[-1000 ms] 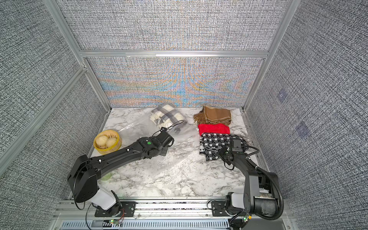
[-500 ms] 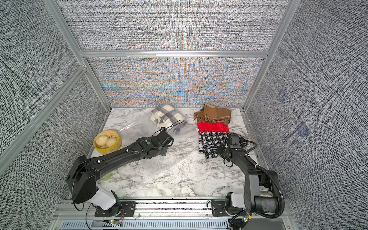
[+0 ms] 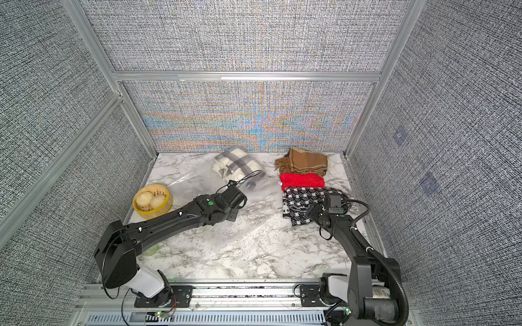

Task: Take the scarf out of the vacuum bag
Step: Move the scarf to the center of the board, then take out the scarf from the vacuum bag.

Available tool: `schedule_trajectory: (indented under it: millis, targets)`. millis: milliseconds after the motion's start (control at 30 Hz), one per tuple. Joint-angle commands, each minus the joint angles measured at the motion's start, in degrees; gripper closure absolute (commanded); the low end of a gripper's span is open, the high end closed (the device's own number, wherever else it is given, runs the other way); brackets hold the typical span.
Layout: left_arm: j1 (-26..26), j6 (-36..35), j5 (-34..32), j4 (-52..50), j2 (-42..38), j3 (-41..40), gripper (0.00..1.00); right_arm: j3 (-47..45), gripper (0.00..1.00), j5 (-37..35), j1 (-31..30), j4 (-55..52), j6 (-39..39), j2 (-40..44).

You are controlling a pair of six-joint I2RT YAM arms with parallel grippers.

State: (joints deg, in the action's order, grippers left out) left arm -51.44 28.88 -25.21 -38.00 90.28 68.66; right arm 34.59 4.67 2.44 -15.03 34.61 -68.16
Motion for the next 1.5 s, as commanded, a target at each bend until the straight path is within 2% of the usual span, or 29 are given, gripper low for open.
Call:
schedule_trajectory:
  millis: [0,200,267,333,467,500,633,667,800,867,967,1100,1167,1233,1267,1333,1467]
  targets:
    - [-0.08,-0.58,0.54,-0.76,-1.23,0.00,1.00,-1.35,0.19,-0.09,-0.19,-3.39,0.34,4.81]
    - [-0.14,-0.85,0.52,-0.84,-1.34,0.15,1.00,-5.74,0.19,8.37,-0.64,-2.32,0.86,15.79]
    - [-0.08,-0.93,0.38,-0.93,-1.68,0.15,1.00,-6.74,0.19,14.25,-0.87,0.78,0.60,17.29]
    - [-0.15,-1.00,0.17,-0.74,-2.32,-0.08,1.00,-7.08,0.18,15.46,-3.82,2.98,0.87,18.61]
    - [-0.15,-1.61,0.33,-0.54,-4.04,-0.46,1.00,-2.31,0.13,-4.52,-23.34,-3.89,-1.06,19.20]
    - [-0.15,-1.56,0.72,-0.43,-4.44,-0.55,1.00,-1.85,0.13,-7.23,-27.29,-3.89,-0.55,18.49]
    - [-0.26,-1.50,2.00,0.33,-6.03,-1.24,1.00,-3.25,0.11,-10.64,-39.04,6.39,1.70,12.64]
    - [-0.26,-1.46,2.01,0.53,-6.39,-1.45,1.00,-2.59,0.05,-11.57,-41.87,9.05,1.53,9.55]
    - [-0.33,-1.21,3.60,0.31,-6.44,-1.16,1.00,2.64,0.05,-13.40,-50.71,19.92,-1.14,-4.73]
    - [-0.33,-1.12,4.01,0.58,-6.56,-1.33,1.00,4.55,0.08,-12.87,-52.38,26.10,-1.26,-9.99]
    - [-0.33,-0.92,4.12,0.77,-6.58,-1.49,1.00,7.47,0.24,-12.79,-52.38,33.89,0.41,-18.28]
    - [-0.33,-0.50,3.98,1.19,-8.13,-2.12,1.00,13.86,0.40,-12.87,-50.51,33.61,1.64,-27.52]
    - [-0.37,-0.36,2.97,0.68,-9.42,-2.28,1.00,14.29,0.48,-13.29,-49.58,37.84,1.89,-30.77]
    - [-0.35,-0.11,1.87,0.50,-10.96,-2.71,1.00,16.29,0.62,-10.36,-47.44,40.54,0.36,-34.27]
    - [-0.33,-0.14,1.67,0.66,-11.72,-2.98,1.00,18.51,0.64,-9.30,-46.34,38.92,0.19,-36.07]
    - [-0.33,0.21,2.09,1.81,-12.92,-4.00,1.00,21.79,0.64,-7.02,-44.35,36.23,-0.15,-39.06]
    - [-0.33,-1.89,5.59,8.57,-13.30,-7.48,1.00,24.44,0.39,-5.81,-43.40,41.20,0.38,-44.24]
